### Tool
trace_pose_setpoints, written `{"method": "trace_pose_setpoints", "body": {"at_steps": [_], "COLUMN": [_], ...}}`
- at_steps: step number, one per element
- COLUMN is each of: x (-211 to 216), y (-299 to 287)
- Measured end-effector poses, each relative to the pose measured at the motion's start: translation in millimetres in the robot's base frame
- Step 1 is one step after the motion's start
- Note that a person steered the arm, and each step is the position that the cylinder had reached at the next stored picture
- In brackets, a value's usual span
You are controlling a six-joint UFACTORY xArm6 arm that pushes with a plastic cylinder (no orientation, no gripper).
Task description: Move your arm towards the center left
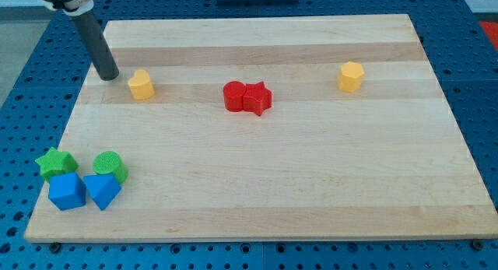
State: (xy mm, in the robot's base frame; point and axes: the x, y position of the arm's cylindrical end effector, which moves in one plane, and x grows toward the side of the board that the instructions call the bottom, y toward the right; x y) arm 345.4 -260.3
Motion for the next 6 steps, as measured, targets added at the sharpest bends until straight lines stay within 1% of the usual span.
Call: {"method": "trace_pose_setpoints", "body": {"at_steps": [2,6], "x": [20.6,23.6], "y": [-12.6,-32.5]}}
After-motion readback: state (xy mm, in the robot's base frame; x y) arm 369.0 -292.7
